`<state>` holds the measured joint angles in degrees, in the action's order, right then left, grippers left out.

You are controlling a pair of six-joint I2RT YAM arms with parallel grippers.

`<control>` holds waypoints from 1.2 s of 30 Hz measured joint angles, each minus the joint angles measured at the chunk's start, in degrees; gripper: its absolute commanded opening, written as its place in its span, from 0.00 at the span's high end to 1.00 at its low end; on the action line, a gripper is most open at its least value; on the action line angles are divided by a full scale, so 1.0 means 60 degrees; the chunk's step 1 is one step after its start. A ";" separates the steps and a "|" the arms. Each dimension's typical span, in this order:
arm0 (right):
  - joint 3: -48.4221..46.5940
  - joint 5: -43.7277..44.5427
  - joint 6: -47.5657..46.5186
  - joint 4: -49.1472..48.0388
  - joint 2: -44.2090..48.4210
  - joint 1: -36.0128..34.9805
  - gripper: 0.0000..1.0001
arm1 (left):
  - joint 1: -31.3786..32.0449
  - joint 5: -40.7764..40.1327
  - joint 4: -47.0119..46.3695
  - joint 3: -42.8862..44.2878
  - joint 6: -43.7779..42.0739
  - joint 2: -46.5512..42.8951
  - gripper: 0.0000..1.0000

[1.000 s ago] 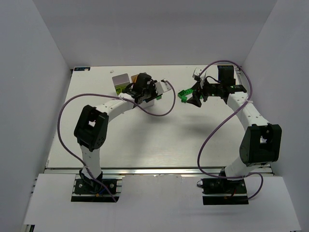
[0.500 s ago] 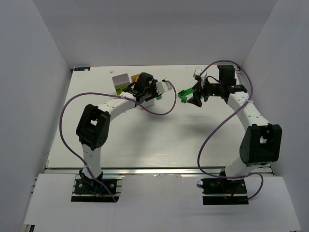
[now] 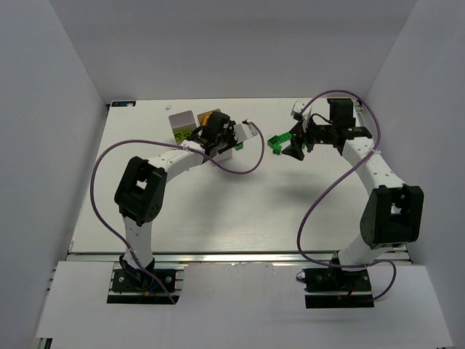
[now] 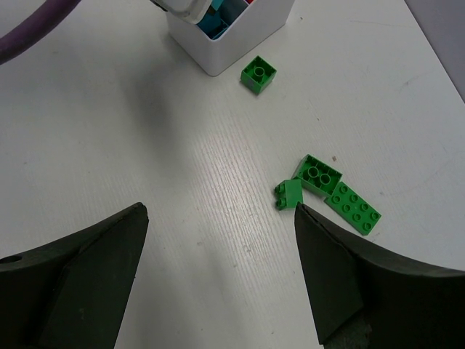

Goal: Sort the legos into containers by color

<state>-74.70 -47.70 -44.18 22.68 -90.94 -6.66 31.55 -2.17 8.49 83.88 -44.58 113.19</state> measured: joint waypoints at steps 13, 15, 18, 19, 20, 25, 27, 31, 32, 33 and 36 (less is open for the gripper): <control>-0.0033 -0.0004 0.0004 0.0004 -0.0058 0.0044 0.13 | -0.0015 -0.0138 -0.0211 -0.0441 0.0266 -0.0004 0.38; -0.0033 -0.0004 0.0004 0.0004 -0.0058 0.0044 0.13 | -0.0015 -0.0153 -0.0244 -0.0437 0.0310 -0.0007 0.36; -0.0033 -0.0004 0.0004 0.0004 -0.0058 0.0044 0.12 | -0.0015 -0.0168 -0.0284 -0.0437 0.0433 -0.0029 0.35; -0.0033 0.0000 0.0004 0.0004 -0.0058 0.0044 0.12 | -0.0015 -0.0164 -0.0291 -0.0437 0.0481 -0.0044 0.35; -0.0036 0.0000 0.0000 0.0004 -0.0058 0.0044 0.12 | -0.0015 -0.0168 -0.0284 -0.0430 0.0554 -0.0062 0.34; -0.0222 0.0277 0.0044 0.0073 -0.0219 0.0044 0.12 | -0.0015 -0.0251 -0.0127 0.0040 0.1381 -0.0197 0.33; -0.0554 0.0565 0.0120 0.0168 -0.0484 0.0044 0.15 | -0.0015 -0.0408 0.0055 0.0433 0.2018 -0.0350 0.33; -0.1803 0.1275 0.0295 0.0721 -0.1559 0.0044 0.23 | -0.0011 -0.1093 0.0204 0.0831 0.3789 -0.1155 0.30; -0.2248 0.1399 0.0262 0.0965 -0.1931 0.0044 0.23 | -0.0015 -0.1300 0.0240 0.0761 0.4350 -0.1534 0.29; -0.2696 0.1494 0.0153 0.1260 -0.2335 0.0044 0.22 | -0.0015 -0.1472 0.0262 0.0656 0.4805 -0.1920 0.28; -0.4207 0.1530 -0.0984 0.2667 -0.3650 0.0029 0.19 | -0.0015 -0.1858 0.0127 -0.0124 0.6368 -0.3384 0.23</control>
<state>-99.94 -38.52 -50.09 38.68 -112.84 -6.48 31.46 -13.32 9.26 83.13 -6.37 92.88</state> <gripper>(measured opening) 0.796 0.759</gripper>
